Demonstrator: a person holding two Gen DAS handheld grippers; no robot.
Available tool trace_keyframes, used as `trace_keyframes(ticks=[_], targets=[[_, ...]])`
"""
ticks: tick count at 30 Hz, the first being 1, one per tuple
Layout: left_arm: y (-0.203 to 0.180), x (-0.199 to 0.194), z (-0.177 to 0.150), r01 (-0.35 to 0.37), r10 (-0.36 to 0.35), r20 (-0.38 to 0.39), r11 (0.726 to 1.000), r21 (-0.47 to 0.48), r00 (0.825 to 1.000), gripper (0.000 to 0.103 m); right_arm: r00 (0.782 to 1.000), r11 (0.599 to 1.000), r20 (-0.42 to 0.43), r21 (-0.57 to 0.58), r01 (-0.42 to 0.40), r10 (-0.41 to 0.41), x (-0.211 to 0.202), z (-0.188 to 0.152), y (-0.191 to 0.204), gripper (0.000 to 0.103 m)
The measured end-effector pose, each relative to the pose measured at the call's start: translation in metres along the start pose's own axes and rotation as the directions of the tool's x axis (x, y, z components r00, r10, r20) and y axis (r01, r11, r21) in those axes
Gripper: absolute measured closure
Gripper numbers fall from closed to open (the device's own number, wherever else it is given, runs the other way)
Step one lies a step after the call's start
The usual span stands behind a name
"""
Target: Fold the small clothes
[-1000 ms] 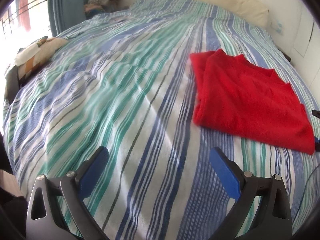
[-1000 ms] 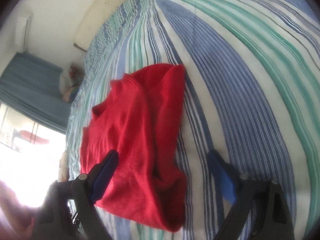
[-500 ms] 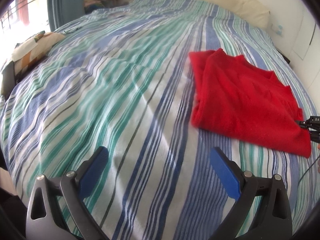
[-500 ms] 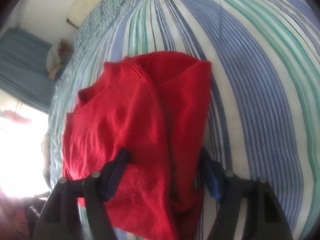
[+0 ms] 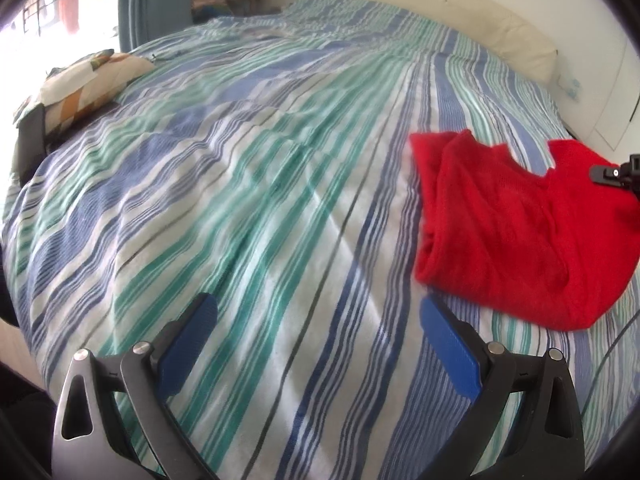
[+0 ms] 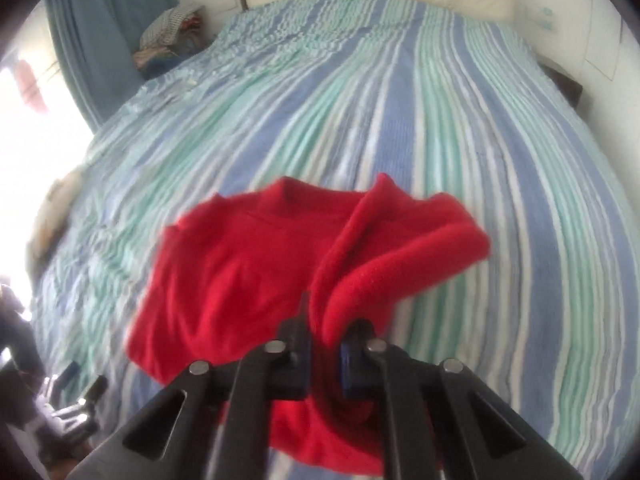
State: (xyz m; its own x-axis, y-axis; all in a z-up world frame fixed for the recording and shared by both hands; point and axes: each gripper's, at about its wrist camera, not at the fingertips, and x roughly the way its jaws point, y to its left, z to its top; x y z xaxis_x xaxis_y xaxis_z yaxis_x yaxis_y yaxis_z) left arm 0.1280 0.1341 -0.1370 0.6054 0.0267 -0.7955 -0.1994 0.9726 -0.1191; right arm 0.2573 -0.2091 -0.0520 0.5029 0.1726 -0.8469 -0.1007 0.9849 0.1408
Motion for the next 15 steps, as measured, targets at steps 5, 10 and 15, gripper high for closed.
trace_keyframes(ticks=[5,10,15], targets=[[0.019,0.001,0.002,-0.033,0.033,0.004,0.999,-0.036,0.999,0.002,0.993,0.993,-0.030,-0.017,-0.116,0.116,0.036,0.030,0.078,0.093],[0.033,0.002,0.005,-0.050,0.050,0.005,0.995,-0.081,0.999,0.002,0.983,0.986,-0.077,0.013,-0.166,0.167,0.085,0.024,0.120,0.093],[0.038,0.006,0.007,-0.047,0.047,-0.006,0.993,-0.107,0.999,0.002,0.856,0.879,-0.200,0.137,-0.457,0.476,0.131,-0.001,0.124,0.071]])
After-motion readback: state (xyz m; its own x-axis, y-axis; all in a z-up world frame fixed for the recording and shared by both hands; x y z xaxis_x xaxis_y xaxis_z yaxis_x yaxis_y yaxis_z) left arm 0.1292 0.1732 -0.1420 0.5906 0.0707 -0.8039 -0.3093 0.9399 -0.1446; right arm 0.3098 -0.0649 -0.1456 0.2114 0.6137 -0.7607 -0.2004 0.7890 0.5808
